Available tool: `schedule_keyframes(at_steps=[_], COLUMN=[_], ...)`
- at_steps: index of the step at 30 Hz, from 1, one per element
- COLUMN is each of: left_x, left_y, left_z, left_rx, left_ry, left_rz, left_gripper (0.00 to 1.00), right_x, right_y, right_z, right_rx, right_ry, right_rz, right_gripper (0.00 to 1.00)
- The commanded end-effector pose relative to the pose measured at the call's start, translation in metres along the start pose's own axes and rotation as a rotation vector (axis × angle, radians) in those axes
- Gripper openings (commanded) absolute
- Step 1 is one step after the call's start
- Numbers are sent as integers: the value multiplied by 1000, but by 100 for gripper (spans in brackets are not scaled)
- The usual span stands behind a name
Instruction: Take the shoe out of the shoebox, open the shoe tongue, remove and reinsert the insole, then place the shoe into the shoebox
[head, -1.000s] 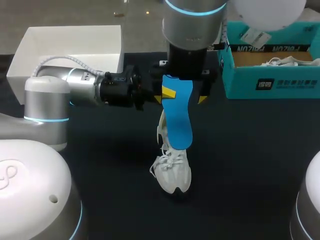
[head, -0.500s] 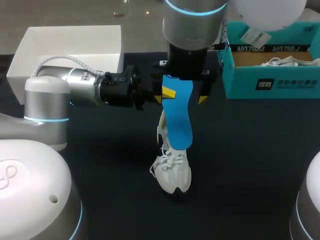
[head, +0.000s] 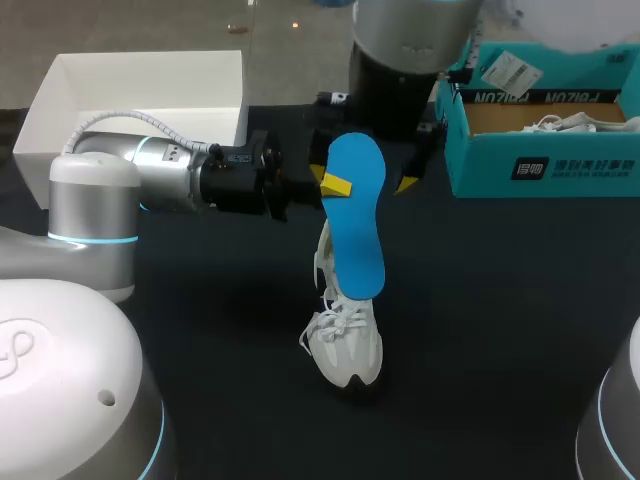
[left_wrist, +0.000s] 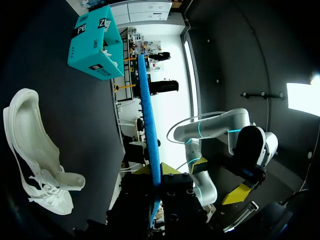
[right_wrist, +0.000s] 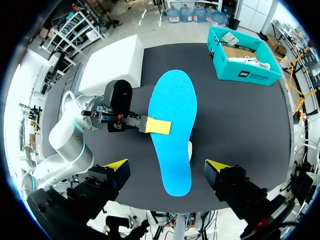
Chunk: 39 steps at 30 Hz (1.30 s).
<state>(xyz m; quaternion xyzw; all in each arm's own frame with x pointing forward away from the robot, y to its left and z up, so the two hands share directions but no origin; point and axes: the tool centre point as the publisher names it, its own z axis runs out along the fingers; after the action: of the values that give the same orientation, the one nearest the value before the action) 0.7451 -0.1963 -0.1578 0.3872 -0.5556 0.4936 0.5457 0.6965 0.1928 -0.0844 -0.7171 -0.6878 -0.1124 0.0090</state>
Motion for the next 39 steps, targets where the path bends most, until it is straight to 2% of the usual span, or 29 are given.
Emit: schedule_keyframes(at_steps=[1,5,11,13,15,29,35,39], left_x=[0,0,0,0,0,0,0,0], left_y=[1,1,1,1,1,1,1,1], left_z=[0,0,0,0,0,0,0,0], left_rx=[-1,-1,-1,-1,-1,-1,-1,-1], left_ry=[-3,-3,-3,-3,-3,-3,-3,-3], left_rz=[-1,-1,-1,-1,-1,-1,-1,-1], left_gripper=[0,0,0,0,0,0,0,0], right_x=[-63,-85,-99,-100,-97,-97,-109,-109], right_y=[-6,-4,-1,0,1,1,7,10], right_z=[-9,-16,-26,-27,-27,-27,-23,-20], right_rx=[-42,-80,-99,-69,-68,-68,-85,-59], right_ry=[259,290,372,428,392,392,668,797], right_rz=[2,-19,-52,-67,-35,-35,-14,-23], right_gripper=[100,100,100,100,100,100,100,100])
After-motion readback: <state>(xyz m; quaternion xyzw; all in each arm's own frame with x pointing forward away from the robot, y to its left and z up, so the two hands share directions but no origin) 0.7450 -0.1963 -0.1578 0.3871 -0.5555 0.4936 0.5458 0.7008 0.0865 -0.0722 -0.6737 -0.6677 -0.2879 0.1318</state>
